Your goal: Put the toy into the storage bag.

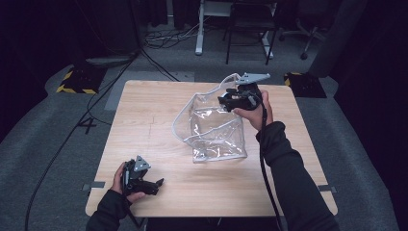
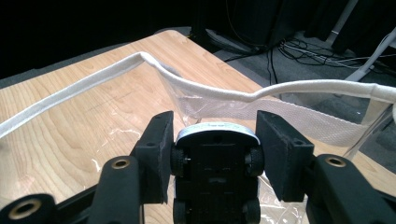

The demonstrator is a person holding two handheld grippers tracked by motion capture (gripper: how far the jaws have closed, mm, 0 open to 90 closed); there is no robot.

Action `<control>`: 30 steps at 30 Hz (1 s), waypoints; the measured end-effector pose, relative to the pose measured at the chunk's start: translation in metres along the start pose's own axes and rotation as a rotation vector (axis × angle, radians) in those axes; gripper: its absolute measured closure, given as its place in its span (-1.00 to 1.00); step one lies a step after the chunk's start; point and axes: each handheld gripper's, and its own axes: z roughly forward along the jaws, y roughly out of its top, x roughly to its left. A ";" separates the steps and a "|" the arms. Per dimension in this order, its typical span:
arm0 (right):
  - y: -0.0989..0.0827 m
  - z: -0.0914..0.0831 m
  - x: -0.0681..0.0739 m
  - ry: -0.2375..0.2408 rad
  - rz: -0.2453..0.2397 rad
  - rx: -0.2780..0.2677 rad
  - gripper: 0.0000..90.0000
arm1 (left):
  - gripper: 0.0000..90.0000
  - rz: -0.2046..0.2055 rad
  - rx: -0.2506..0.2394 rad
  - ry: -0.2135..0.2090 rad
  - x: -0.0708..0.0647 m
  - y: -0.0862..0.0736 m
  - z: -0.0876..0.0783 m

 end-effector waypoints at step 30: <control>0.001 -0.024 0.005 0.026 -0.066 0.140 0.08 | -0.98 -0.004 -0.005 0.007 0.000 0.000 0.000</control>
